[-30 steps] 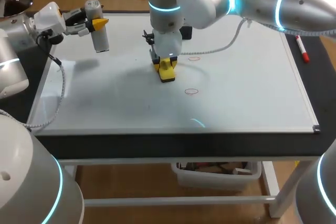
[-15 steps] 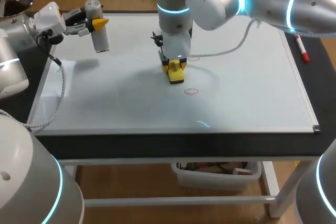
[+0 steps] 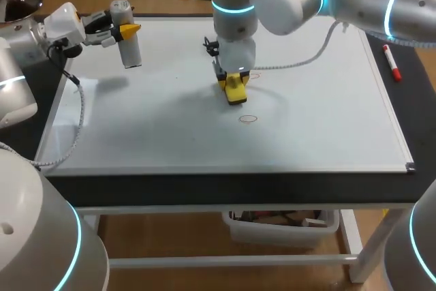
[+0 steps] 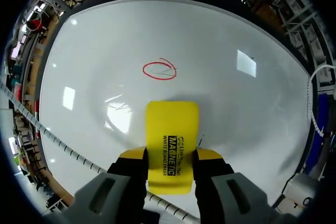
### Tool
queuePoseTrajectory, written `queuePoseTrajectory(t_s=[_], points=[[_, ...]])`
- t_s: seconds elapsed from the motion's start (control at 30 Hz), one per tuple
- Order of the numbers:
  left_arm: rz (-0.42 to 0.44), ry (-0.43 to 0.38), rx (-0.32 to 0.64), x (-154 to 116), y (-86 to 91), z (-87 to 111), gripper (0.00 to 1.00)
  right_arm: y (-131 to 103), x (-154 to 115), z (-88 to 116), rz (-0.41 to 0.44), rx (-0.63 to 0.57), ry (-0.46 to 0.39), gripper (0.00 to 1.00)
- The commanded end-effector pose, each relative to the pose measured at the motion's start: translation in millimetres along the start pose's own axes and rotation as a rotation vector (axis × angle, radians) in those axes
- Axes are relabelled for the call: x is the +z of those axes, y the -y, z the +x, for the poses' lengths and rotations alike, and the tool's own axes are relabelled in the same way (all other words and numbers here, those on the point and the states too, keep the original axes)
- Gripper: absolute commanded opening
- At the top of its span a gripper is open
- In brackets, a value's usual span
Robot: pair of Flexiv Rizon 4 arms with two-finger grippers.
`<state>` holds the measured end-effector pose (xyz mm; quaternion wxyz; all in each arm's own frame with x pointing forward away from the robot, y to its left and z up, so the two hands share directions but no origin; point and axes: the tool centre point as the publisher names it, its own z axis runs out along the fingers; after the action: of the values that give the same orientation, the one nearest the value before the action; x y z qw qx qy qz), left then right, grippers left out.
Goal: Pick up the inspection probe, press it on each red-marked spot on the whiteboard one by one, put down the probe, pick up the eraser, and wipe off all the red marks.
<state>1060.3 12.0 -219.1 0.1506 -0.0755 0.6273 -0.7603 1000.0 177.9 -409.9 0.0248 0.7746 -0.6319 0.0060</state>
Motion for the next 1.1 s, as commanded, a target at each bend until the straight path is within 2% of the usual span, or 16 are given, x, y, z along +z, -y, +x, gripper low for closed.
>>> queuePoseTrajectory(t_s=[0.03, 0.27, 0.63, 1.1], points=[[0.002, 0.003, 0.003, 0.7, 0.4, 0.7, 0.0, -5.0, -17.9, 12.4, 0.011, -0.005, -0.007, 0.0], [0.002, 0.003, 0.003, 0.7, 0.4, 0.7, 0.0, -4.7, -24.6, 35.1, 0.01, 0.03, 0.011, 0.0], [0.002, 0.003, 0.003, 0.7, 0.4, 0.7, 0.0, -6.1, -37.9, 109.1, -0.003, 0.149, -0.013, 0.0], [0.002, 0.003, 0.003, 0.7, 0.4, 0.7, 0.0, -6.1, -37.9, 109.1, -0.003, 0.149, -0.013, 0.0]])
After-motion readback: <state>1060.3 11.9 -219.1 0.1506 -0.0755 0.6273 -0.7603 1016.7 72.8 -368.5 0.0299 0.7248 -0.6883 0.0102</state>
